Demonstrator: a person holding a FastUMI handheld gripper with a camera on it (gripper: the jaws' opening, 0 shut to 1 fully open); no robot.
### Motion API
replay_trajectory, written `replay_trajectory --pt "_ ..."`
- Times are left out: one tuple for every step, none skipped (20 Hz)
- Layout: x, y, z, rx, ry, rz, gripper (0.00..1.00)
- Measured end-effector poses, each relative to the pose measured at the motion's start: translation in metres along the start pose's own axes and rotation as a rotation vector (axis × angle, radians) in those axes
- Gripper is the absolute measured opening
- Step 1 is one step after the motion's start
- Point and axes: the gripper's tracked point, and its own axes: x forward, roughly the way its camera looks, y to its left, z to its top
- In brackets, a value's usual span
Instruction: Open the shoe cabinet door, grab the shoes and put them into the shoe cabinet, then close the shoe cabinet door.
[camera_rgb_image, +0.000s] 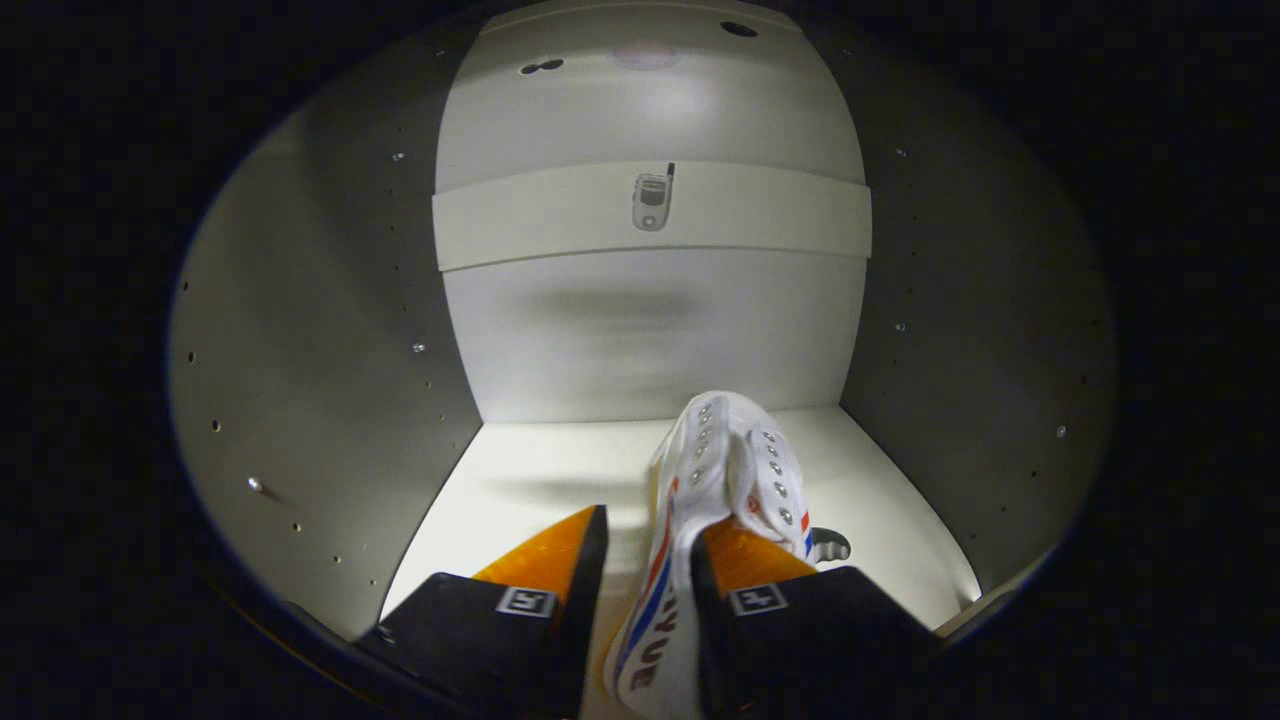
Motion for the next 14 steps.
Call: replay_trajectory --pt "-0.003 0.001 0.0 0.003 0.007 -0.008 0.55" --pt "-0.01 0.001 0.002 0.005 0.005 -0.003 0.64" --pt "-0.017 0.004 0.006 0.008 -0.007 0.01 0.72" --pt "-0.026 0.007 0.009 0.004 -0.024 0.015 0.72" --pt "-0.034 0.006 0.011 -0.003 -0.034 -0.001 0.73" --pt "-0.04 0.008 0.015 -0.004 -0.042 0.001 0.76" --pt "-0.05 0.008 0.019 -0.003 -0.052 0.003 0.84" --pt "-0.061 0.007 0.023 0.0 -0.064 0.001 0.84" --pt "-0.075 0.006 0.028 0.002 -0.08 0.003 0.84" --pt "-0.088 0.005 0.035 0.005 -0.102 0.001 0.84" --pt "-0.105 0.005 0.041 0.007 -0.127 0.0 0.84" --pt "-0.122 0.005 0.047 0.012 -0.151 0.001 0.84" --pt "-0.139 0.005 0.051 0.016 -0.171 0.005 0.86" --pt "-0.156 0.006 0.053 0.019 -0.185 0.006 0.86"
